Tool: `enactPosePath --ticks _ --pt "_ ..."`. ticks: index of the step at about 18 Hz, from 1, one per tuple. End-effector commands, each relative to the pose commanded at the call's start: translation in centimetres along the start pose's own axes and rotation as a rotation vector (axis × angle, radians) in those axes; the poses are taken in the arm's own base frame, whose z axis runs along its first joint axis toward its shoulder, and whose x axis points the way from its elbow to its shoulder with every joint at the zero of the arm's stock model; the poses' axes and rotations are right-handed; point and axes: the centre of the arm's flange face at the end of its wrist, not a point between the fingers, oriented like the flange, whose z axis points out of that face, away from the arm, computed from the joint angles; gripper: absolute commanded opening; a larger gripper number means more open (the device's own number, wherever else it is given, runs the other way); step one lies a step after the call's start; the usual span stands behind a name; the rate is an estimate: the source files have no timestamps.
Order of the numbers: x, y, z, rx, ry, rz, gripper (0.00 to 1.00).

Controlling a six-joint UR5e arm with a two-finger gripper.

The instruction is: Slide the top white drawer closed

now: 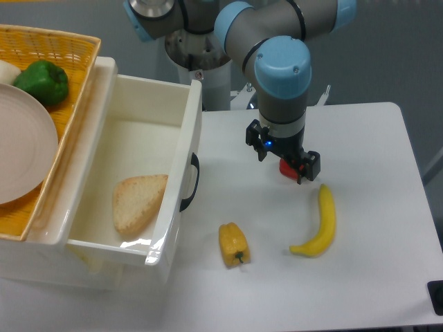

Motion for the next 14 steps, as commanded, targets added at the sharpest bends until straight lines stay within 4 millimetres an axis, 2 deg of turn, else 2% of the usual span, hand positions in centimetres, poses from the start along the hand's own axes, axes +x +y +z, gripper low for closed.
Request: enactPosePath --ticks 6,8,11,14 --pt "0.2 -0.3 0.5 0.000 0.011 0.004 1.00" --pt "0.7 0.0 1.7 -0.013 0.034 -0.005 1.00" --pt "1.0 0.3 2.4 -0.021 0.048 -0.064 1.00" --pt "2.1 0.6 3.7 -0.036 0.072 -0.083 1.00"
